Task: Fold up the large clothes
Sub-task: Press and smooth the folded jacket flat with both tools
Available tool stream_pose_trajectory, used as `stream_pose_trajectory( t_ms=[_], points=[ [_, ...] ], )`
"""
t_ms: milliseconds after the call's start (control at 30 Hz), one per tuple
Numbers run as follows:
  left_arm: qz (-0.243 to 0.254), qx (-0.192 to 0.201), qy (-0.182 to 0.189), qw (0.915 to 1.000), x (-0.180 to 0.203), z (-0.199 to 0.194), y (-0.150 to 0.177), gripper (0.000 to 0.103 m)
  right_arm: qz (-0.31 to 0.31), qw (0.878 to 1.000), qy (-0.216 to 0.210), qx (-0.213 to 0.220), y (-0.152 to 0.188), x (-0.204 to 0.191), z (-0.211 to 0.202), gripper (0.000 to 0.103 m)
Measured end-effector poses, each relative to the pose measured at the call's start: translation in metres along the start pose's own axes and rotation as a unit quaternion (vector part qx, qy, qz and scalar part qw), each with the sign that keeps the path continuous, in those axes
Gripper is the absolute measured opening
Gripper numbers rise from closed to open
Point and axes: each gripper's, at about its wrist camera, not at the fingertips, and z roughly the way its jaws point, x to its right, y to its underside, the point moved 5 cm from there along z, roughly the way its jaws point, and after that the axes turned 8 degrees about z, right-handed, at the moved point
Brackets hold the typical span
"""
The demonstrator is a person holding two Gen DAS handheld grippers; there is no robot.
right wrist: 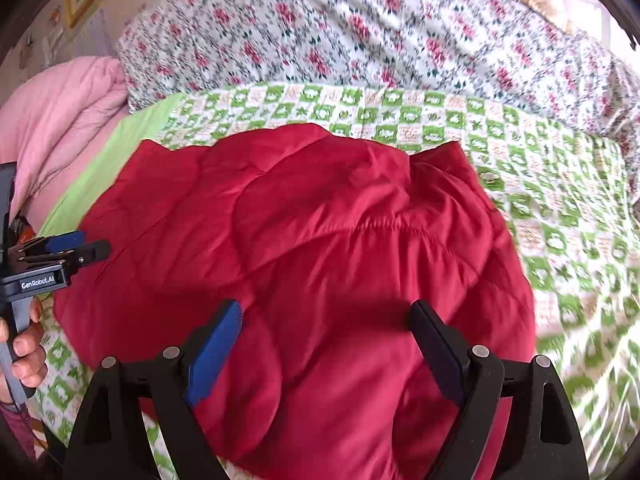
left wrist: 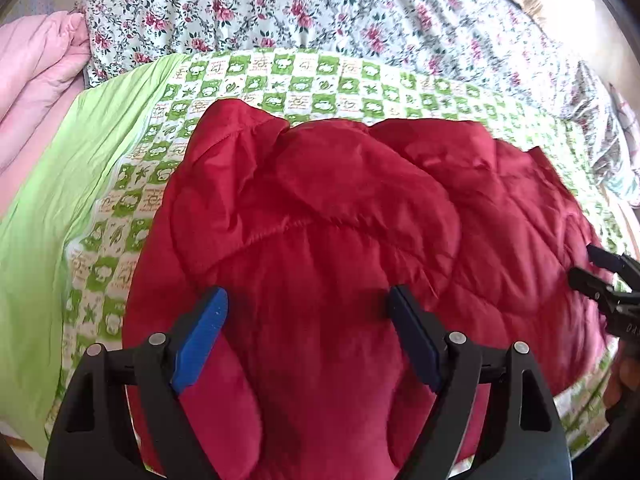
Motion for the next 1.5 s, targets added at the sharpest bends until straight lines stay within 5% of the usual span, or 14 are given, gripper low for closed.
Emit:
stream_pose_trajectory(
  t_ms=[733, 1500],
  points=[
    [0.013, -0.011, -0.02, 0.9997, 0.003, 0.026, -0.005, 0.085, -0.004, 0.999, 0.027, -0.032, -0.009, 0.013, 0.046, 0.088],
    [0.028, -0.019, -0.027, 0.9991, 0.005, 0.025, -0.003, 0.085, 0.016, 0.999, 0.014, -0.026, -0.009, 0.013, 0.023, 0.085]
  ],
)
